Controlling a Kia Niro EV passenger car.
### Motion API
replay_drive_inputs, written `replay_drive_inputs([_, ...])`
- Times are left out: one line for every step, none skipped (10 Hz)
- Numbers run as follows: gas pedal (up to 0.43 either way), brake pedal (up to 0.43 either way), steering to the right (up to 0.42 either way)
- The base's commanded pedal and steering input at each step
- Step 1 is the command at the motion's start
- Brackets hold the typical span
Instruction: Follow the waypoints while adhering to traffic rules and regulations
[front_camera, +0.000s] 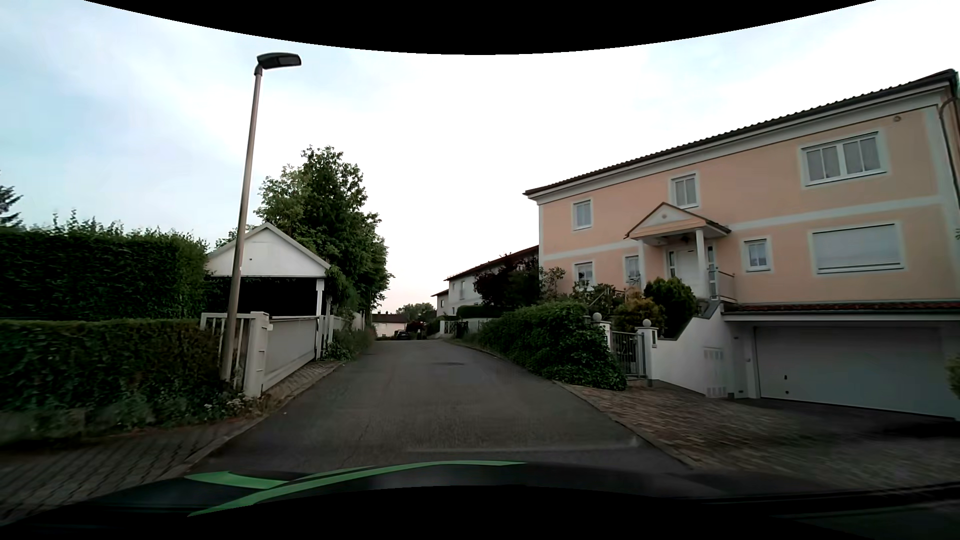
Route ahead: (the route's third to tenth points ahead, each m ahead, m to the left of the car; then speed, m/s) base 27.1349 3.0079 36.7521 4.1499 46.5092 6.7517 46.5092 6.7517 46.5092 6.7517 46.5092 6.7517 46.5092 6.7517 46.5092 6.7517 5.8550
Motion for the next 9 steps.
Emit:
replay_drive_inputs([0.197, 0.000, -0.040])
replay_drive_inputs([0.197, 0.000, -0.040])
replay_drive_inputs([0.197, 0.000, -0.041])
replay_drive_inputs([0.197, 0.000, -0.041])
replay_drive_inputs([0.197, 0.000, -0.041])
replay_drive_inputs([0.197, 0.000, -0.041])
replay_drive_inputs([0.197, 0.000, -0.043])
replay_drive_inputs([0.197, 0.000, -0.043])
replay_drive_inputs([0.197, 0.000, -0.043])
